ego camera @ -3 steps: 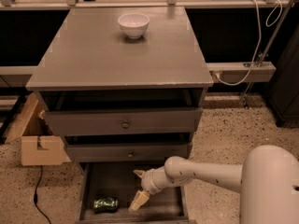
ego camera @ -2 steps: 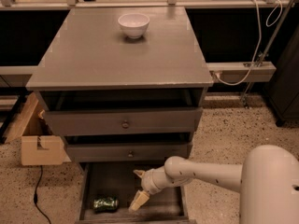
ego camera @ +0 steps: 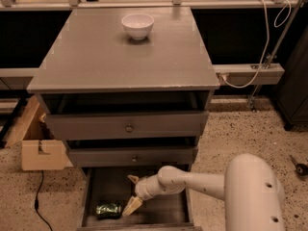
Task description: Pick green can from bottom drawer and place on counter
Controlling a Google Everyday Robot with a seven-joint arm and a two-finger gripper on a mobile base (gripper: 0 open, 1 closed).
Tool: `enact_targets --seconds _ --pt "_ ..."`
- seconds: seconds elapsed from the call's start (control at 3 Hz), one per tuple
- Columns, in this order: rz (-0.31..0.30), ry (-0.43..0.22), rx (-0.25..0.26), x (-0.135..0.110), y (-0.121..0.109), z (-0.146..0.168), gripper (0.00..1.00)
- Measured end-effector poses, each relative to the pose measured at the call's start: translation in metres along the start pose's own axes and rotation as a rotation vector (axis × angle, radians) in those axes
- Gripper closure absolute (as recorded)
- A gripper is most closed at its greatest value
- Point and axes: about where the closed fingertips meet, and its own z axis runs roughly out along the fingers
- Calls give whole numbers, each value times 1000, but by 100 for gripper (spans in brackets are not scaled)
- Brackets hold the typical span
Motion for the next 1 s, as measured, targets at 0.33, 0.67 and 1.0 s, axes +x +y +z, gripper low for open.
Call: enact_targets --seconds 0.33,0.67,1.0 --pt "-10 -20 11 14 -9 35 0" --pt "0 -14 26 28 -12 60 0" --pt "4 14 35 37 -9 81 0"
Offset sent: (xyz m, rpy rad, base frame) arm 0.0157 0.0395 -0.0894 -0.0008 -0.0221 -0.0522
